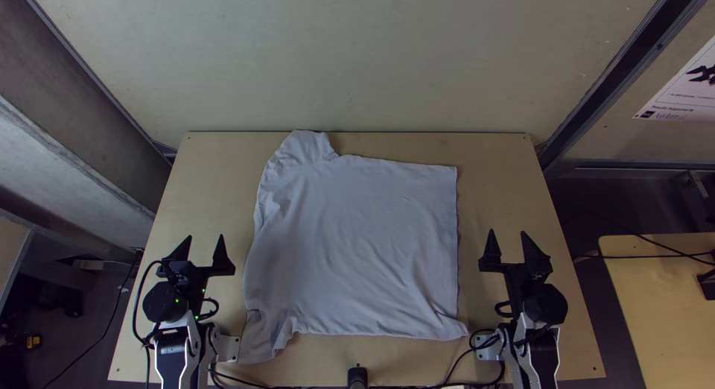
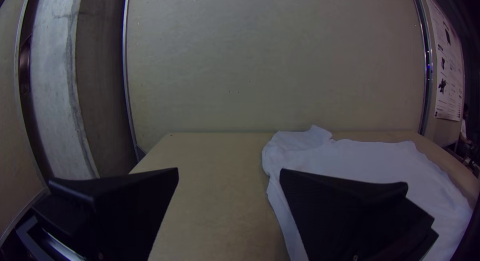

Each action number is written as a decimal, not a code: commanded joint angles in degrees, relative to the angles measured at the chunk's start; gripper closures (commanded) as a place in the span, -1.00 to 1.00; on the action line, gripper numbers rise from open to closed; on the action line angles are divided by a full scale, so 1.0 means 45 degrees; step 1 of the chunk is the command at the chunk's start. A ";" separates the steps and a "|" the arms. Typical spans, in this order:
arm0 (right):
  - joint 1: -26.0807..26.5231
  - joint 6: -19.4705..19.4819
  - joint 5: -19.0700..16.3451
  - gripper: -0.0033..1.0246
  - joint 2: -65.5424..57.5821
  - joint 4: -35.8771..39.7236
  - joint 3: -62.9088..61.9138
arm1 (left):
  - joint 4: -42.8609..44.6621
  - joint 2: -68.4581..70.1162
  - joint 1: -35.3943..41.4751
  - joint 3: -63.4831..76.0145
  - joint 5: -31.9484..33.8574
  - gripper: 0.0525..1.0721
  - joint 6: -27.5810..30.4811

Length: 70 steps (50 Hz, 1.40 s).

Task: Fold the t-shirt

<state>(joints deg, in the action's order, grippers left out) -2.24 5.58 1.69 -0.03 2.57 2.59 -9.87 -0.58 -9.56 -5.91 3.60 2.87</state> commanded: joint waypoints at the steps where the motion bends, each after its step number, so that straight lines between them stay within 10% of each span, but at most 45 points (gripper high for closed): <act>1: 0.0049 0.0107 0.0053 -0.93 0.0046 -0.0200 -0.0263 | -0.0151 0.0129 -0.0063 0.0572 -0.0018 -0.91 0.0162; 70: 0.0322 0.0302 0.0034 -0.93 0.0066 -0.0883 0.0206 | 0.0591 0.0148 -0.0141 0.0337 -0.0311 -0.91 0.0103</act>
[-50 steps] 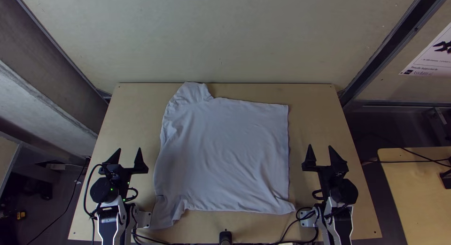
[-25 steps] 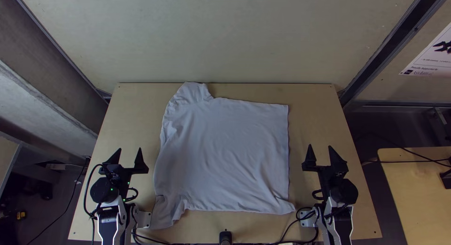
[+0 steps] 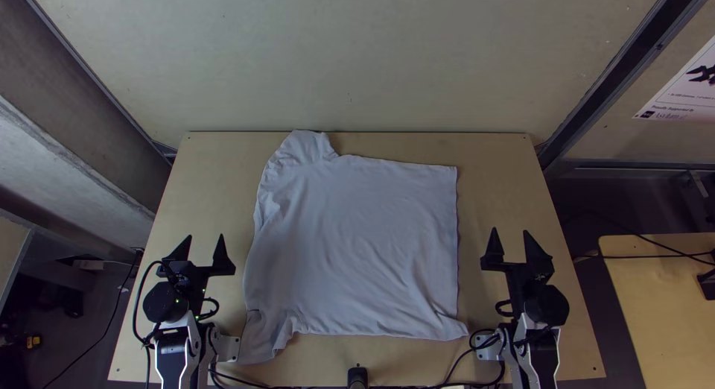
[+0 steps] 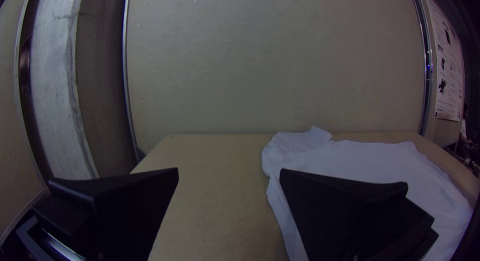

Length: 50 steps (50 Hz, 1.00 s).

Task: Fold the t-shirt

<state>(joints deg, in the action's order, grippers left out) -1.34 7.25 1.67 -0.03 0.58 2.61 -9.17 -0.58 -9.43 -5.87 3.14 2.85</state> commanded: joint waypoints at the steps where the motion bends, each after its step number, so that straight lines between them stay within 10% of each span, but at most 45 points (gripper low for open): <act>1: 0.0103 -0.0067 0.0058 -0.93 0.0066 -0.0539 0.0318 | 0.0534 0.0148 -0.0209 0.0269 -0.0209 -0.91 0.0089; 50: -0.0248 -0.1356 -0.0020 -0.93 -0.7141 -0.4914 0.7486 | 0.3229 -0.8621 0.0592 -0.8559 0.0026 -0.91 0.0577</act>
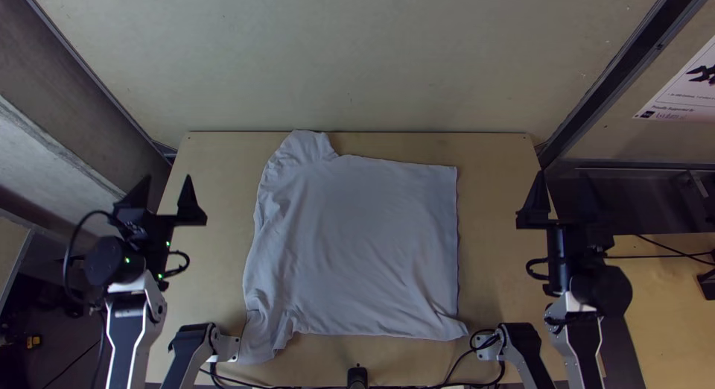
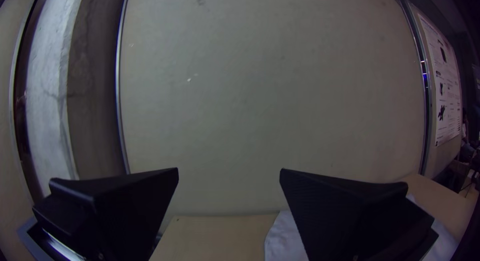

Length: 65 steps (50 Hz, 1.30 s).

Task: Fold the t-shirt

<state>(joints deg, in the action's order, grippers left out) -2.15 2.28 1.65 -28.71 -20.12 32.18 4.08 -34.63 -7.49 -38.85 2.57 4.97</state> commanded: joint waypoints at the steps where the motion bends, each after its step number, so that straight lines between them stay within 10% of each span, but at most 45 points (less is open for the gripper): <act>1: -0.0068 -0.0254 -0.0015 -0.93 -0.0964 -0.0314 0.1110 | 0.0286 -0.1308 0.0199 -0.1464 0.0152 -0.91 0.0106; 28: -0.0498 -0.0469 -0.0015 -0.93 -0.6745 -0.0002 0.6012 | -0.1531 -0.8066 0.1800 -0.8554 0.0132 -0.91 0.0184; 65: -0.1045 0.1582 -0.0015 -0.93 -1.2175 0.5994 1.0582 | -0.8269 -1.8515 0.2210 -1.9413 -0.0043 -0.90 -0.0656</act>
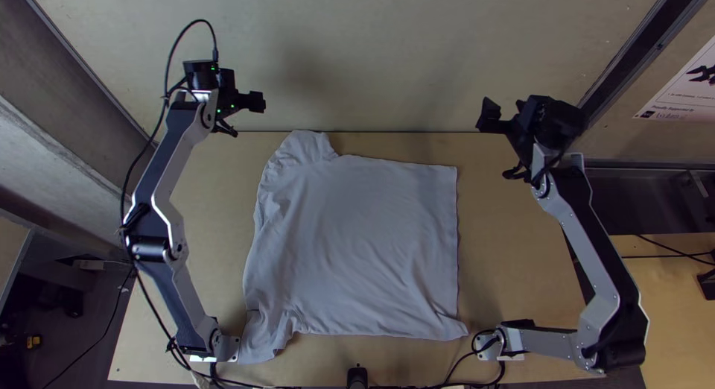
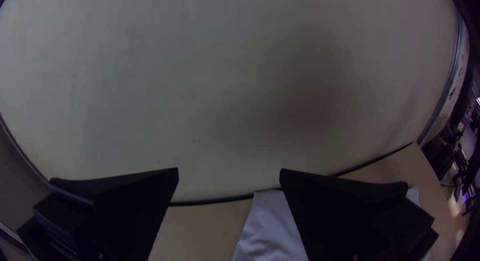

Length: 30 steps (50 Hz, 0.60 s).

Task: Fold the t-shirt

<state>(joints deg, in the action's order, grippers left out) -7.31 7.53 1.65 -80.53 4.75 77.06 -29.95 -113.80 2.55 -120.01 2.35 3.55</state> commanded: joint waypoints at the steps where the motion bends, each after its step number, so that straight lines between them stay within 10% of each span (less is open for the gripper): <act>1: 0.0121 0.0553 0.0004 -0.93 -0.0834 0.0662 0.0767 | -0.0980 -0.1196 -0.0019 -0.1711 0.0005 -0.88 -0.0379; 30: 0.0258 0.2760 -0.0035 -0.93 -0.3940 0.4197 0.3013 | -0.1566 -0.4379 0.0528 -0.2121 0.0005 -0.35 -0.0555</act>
<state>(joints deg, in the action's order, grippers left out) -6.61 16.36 1.65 -96.20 22.50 88.73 -36.60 -131.48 4.36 -127.42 2.33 1.91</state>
